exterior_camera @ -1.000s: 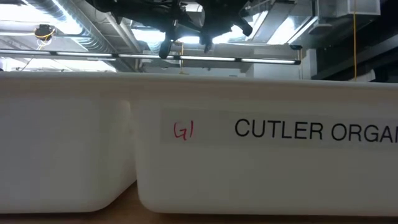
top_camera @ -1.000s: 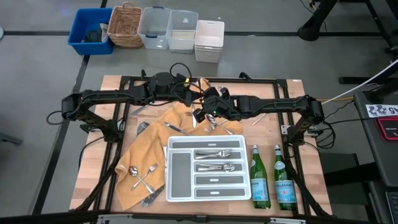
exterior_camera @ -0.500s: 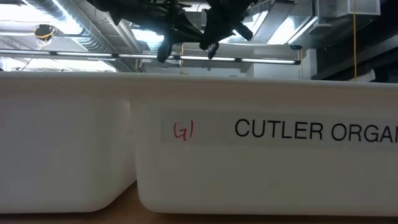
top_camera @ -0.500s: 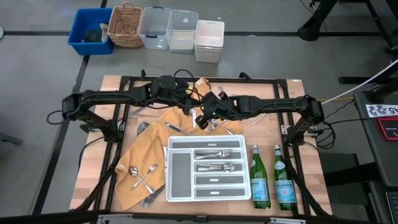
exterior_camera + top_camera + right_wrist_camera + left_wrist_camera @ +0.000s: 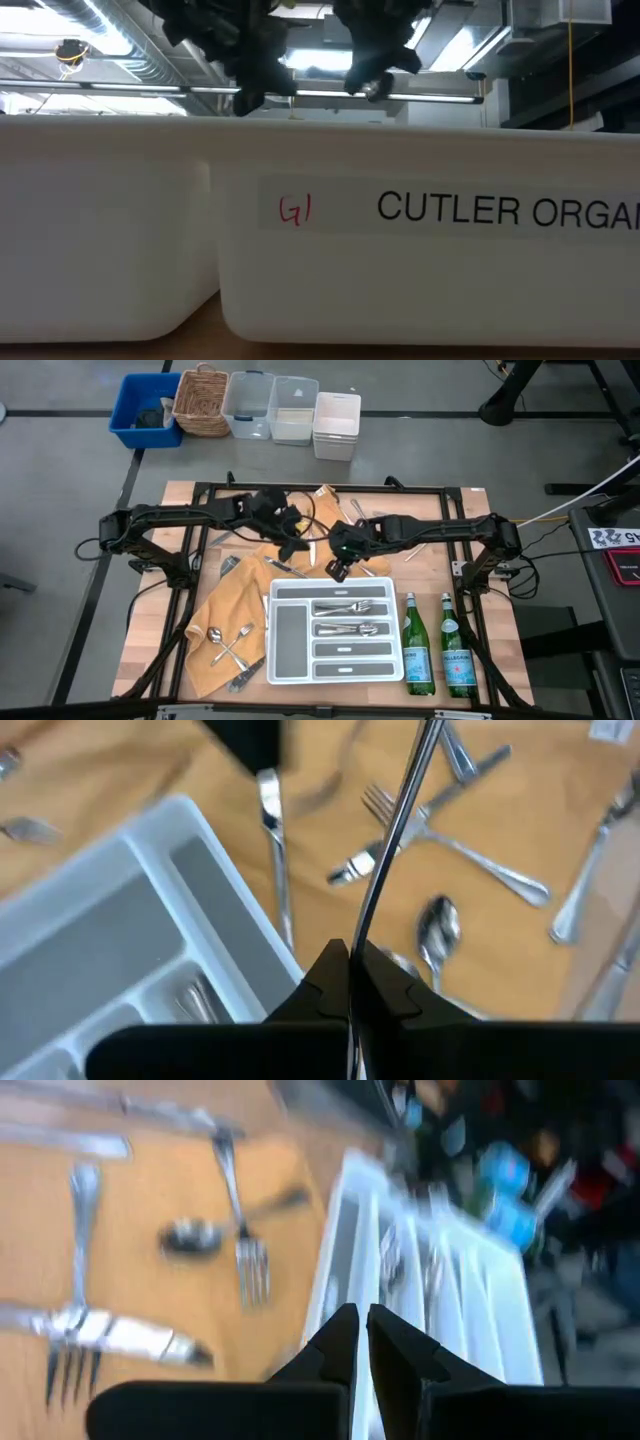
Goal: Sort silverware
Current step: Put the silver spoon into the white silverware tray
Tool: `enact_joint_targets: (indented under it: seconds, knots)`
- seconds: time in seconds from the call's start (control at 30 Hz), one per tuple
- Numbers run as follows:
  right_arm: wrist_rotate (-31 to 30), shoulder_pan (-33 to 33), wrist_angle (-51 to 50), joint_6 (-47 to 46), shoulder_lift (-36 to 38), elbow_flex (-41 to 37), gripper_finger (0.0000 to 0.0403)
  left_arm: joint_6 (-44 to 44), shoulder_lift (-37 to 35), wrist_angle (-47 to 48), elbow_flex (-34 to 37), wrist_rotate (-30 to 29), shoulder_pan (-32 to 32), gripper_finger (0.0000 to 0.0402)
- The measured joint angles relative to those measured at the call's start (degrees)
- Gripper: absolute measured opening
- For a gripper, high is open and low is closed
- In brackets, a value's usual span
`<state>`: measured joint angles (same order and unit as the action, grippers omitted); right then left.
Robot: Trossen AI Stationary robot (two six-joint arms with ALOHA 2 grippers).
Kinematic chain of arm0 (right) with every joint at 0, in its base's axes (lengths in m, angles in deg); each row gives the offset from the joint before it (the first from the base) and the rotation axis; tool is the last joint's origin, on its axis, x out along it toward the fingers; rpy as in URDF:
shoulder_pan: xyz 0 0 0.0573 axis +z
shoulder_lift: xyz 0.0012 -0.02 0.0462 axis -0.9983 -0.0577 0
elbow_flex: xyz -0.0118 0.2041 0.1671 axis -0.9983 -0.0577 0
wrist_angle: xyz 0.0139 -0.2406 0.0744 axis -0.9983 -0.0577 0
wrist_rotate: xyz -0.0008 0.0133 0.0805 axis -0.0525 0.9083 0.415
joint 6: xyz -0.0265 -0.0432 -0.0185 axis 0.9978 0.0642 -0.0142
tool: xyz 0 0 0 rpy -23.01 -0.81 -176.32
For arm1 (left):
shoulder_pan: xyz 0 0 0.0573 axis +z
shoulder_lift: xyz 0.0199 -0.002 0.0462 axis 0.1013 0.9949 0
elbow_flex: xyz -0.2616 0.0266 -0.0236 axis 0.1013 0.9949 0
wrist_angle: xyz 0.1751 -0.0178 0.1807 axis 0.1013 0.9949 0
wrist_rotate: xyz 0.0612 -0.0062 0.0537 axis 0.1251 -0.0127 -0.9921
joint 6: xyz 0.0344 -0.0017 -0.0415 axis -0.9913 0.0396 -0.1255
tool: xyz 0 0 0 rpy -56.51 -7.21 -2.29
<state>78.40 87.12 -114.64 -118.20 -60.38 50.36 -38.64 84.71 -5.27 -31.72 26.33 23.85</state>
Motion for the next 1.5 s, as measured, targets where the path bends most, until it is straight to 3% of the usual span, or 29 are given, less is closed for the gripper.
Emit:
enact_joint_targets:
  seconds: [0.27, 0.43, 0.7, 0.97, 1.27, 1.5]
  knots:
    - [5.1, 2.2, -10.9, 3.4, 0.0, 0.0, 0.0001, -6.5, 0.0, 19.8, 0.0, 0.3, 0.0, 0.0017]
    - [7.7, 7.1, -13.3, 7.9, 0.0, -0.7, 0.0005, -10.6, 0.0, 26.3, 0.0, 0.1, 0.0, 0.0017]
    - [14.5, 15.7, -9.4, 16.4, 0.0, -7.3, 0.0005, -11.8, 0.0, 25.0, 0.0, 0.1, 0.0, 0.0017]
    - [19.4, 20.4, 5.5, 18.1, 0.0, -16.1, 0.0005, -11.5, 0.0, 22.9, 0.0, 0.1, -0.1, 0.0017]
    - [20.2, 20.6, 17.0, 22.5, 0.0, -24.4, 0.0006, -11.2, 0.0, 22.9, 0.0, -0.1, -2.1, 0.0017]
    - [16.6, 20.5, 19.7, 23.0, 0.0, -26.6, 0.0023, -8.8, 0.0, 23.9, 0.0, -0.1, -5.8, 0.0017]
